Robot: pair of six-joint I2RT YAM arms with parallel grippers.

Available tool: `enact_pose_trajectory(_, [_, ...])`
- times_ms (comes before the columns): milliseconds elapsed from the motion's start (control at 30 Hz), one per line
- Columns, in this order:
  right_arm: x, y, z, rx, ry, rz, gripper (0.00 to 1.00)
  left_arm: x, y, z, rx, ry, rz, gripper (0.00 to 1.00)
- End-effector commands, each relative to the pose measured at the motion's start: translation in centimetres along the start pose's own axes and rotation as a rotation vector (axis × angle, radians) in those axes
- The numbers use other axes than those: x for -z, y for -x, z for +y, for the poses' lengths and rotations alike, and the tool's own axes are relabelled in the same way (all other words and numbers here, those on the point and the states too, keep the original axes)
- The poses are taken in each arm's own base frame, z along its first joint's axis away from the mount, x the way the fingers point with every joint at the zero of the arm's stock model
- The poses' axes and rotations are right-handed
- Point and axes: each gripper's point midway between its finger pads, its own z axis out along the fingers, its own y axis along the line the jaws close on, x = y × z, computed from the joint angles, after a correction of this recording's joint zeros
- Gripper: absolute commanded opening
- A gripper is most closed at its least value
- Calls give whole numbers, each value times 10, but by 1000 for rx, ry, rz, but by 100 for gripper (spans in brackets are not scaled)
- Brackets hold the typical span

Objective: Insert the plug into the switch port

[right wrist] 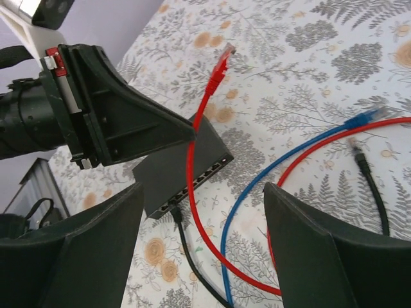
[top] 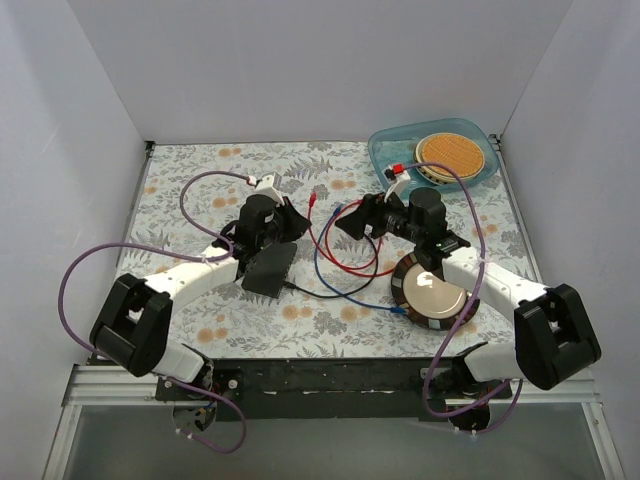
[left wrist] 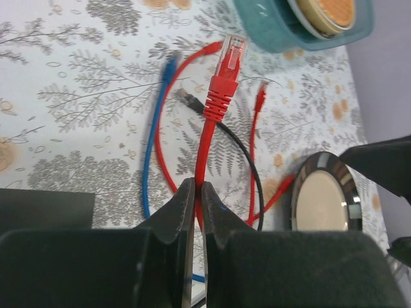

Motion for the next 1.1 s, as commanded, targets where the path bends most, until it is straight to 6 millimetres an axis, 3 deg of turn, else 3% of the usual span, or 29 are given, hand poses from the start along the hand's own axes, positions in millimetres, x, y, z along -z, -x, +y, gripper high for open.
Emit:
enact_pose_trajectory(0, [1,20,36,35,202,-94,81,22,19,-55,-13,-282,-87,0])
enact_pose_trajectory(200, [5,21,54,60,305,-99,76,48,19,-87,-65,-465,-124,0])
enact_pose_trajectory(433, [4,23,44,37,235,-101,73,52,28,-87,-86,-380,-173,0])
enact_pose_trajectory(533, [1,27,39,15,202,-103,66,52,24,-93,-111,-345,-178,0])
enact_pose_trajectory(700, [4,32,48,-3,245,-134,65,51,16,-106,-136,-351,-171,0])
enact_pose_trajectory(833, [3,33,43,-23,217,-143,56,55,16,-111,-143,-358,-183,0])
enact_pose_trajectory(967, [0,31,42,-40,216,-134,38,61,19,-114,-145,-367,-198,0])
enact_pose_trajectory(1000, [-2,30,42,-47,222,-130,24,63,23,-112,-138,-349,-218,0])
enact_pose_trajectory(1067, [-2,29,45,-52,242,-125,12,64,23,-112,-134,-349,-220,0])
